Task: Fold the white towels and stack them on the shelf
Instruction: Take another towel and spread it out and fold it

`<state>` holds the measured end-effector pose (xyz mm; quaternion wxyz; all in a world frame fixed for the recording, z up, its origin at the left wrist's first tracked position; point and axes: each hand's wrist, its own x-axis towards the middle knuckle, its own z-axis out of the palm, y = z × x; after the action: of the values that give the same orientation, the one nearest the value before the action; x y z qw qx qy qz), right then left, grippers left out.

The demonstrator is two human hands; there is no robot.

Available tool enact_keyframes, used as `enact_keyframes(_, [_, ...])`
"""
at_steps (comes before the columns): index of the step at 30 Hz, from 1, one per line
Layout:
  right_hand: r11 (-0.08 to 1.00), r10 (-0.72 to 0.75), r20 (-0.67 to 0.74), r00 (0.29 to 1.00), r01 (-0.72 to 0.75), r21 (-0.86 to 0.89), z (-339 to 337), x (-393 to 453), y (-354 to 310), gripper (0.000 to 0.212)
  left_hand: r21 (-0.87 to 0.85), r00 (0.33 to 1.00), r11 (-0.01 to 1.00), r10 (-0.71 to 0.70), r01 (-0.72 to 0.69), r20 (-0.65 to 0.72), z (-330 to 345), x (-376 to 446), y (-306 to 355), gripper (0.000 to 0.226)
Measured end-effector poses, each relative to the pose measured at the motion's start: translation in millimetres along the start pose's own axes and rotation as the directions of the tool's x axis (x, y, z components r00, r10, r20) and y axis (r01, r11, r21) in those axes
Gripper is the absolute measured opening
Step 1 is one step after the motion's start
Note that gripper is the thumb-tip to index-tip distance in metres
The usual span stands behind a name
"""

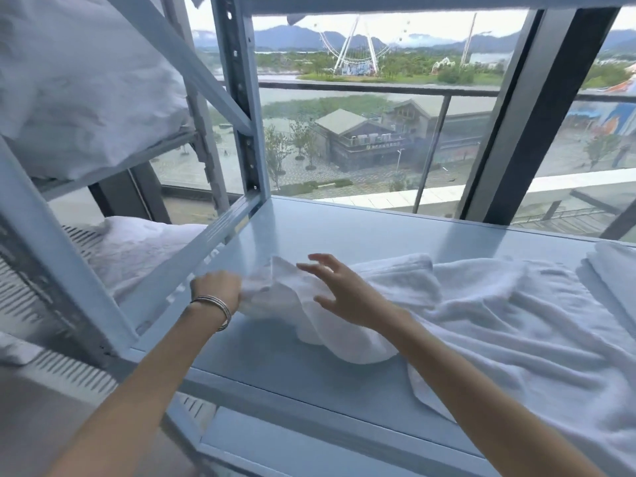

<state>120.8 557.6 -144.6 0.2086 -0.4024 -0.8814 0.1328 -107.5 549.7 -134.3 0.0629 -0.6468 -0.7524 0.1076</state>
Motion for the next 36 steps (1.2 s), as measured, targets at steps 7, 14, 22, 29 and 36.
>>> enact_keyframes(7, [0.933,0.336,0.217,0.916,-0.292,-0.210,-21,-35,53,0.069,0.161,0.893,0.948,0.312,-0.273,-0.324,-45,-17,59,0.041])
enact_keyframes(14, [0.866,0.312,-0.001,0.950,-0.284,-0.411,-30,-33,58,0.036,-0.072,0.787,0.799,0.567,-0.598,-0.243,-29,0,135,0.038])
enact_keyframes(22, [0.923,0.376,0.397,0.837,-0.377,-0.077,-84,-20,45,0.023,-0.131,0.742,0.762,0.552,-0.634,-0.380,-30,3,107,0.025])
enact_keyframes(29, [0.739,0.511,0.073,0.857,-0.394,-0.547,-80,22,49,0.013,-0.335,0.770,0.811,0.206,-0.480,-0.604,-37,24,72,0.014])
enact_keyframes(36, [0.866,0.496,-0.190,0.847,-0.467,0.179,-79,132,35,0.032,-0.440,0.832,0.871,-0.070,-0.219,-0.551,-51,80,33,0.019])
